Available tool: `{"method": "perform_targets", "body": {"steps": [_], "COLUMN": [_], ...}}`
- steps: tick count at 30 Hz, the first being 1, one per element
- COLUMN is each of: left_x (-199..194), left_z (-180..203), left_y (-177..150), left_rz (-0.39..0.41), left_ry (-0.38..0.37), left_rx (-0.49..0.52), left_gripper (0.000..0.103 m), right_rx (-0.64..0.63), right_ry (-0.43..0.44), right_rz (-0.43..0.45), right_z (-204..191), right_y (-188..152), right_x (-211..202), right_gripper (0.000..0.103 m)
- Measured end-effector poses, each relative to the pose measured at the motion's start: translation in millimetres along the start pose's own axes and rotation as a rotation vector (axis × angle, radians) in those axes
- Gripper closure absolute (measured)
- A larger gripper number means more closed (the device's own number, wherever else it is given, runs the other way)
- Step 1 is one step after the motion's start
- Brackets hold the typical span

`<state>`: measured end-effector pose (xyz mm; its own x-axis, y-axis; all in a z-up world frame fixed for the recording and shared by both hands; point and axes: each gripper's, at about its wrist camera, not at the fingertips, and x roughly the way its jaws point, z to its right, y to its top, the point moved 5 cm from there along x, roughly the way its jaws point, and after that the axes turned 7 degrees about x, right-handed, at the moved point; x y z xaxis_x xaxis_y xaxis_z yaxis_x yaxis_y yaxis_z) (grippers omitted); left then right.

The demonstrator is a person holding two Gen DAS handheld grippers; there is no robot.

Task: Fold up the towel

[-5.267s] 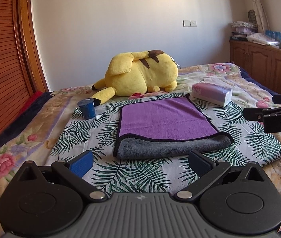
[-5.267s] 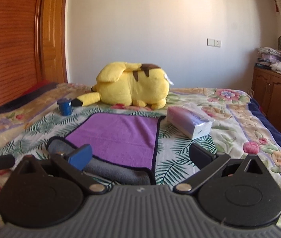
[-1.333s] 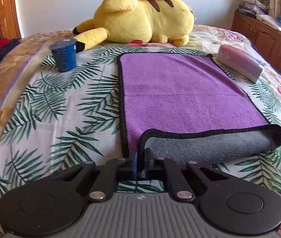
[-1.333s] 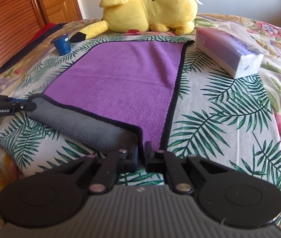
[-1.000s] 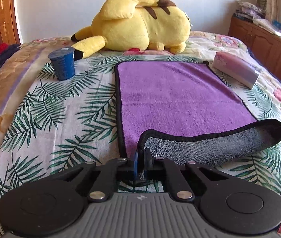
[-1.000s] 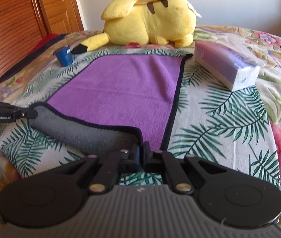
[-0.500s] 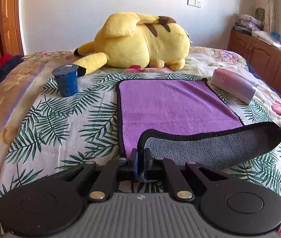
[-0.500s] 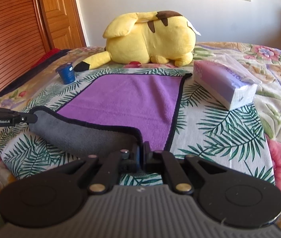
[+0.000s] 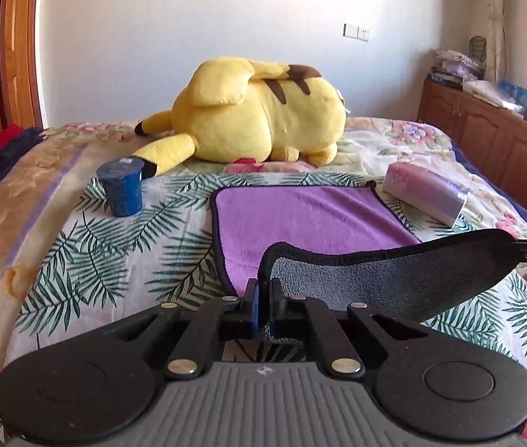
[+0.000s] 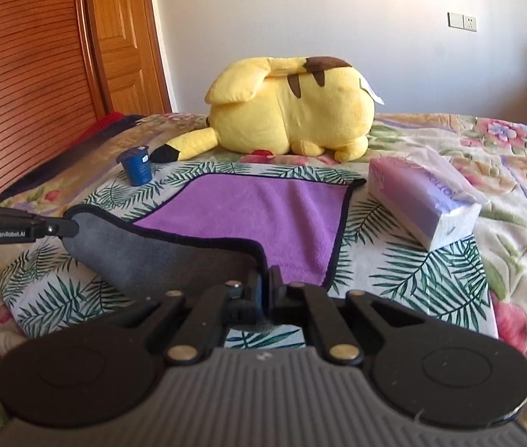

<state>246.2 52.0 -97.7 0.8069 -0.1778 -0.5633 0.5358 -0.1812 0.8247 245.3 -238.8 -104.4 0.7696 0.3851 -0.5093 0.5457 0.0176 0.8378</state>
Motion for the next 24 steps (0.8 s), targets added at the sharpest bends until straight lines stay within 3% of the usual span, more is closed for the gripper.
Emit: {"method": "perform_targets", "body": {"steps": [11, 19, 24], "left_x": [-5.3, 9.4, 16.0], "left_z": [1.9, -8.1, -17.2], "left_y": [31.1, 47.1, 57.6], "left_rz": [0.059, 0.097, 0.107], "left_ry": [-0.018, 0.014, 0.014], "left_rx": [0.047, 0.074, 0.071], "left_gripper": [0.103, 0.103, 0.103], "right_rx": [-0.079, -0.118, -0.063], "right_ry": [0.016, -0.007, 0.038], "right_rz": [0.068, 0.075, 0.07], "right_z": [-7.4, 0.1, 4.6], "right_y": [29.3, 45.2, 57.3], "right_x": [-0.8, 18.3, 25.5], "right_gripper": [0.099, 0.099, 0.099]}}
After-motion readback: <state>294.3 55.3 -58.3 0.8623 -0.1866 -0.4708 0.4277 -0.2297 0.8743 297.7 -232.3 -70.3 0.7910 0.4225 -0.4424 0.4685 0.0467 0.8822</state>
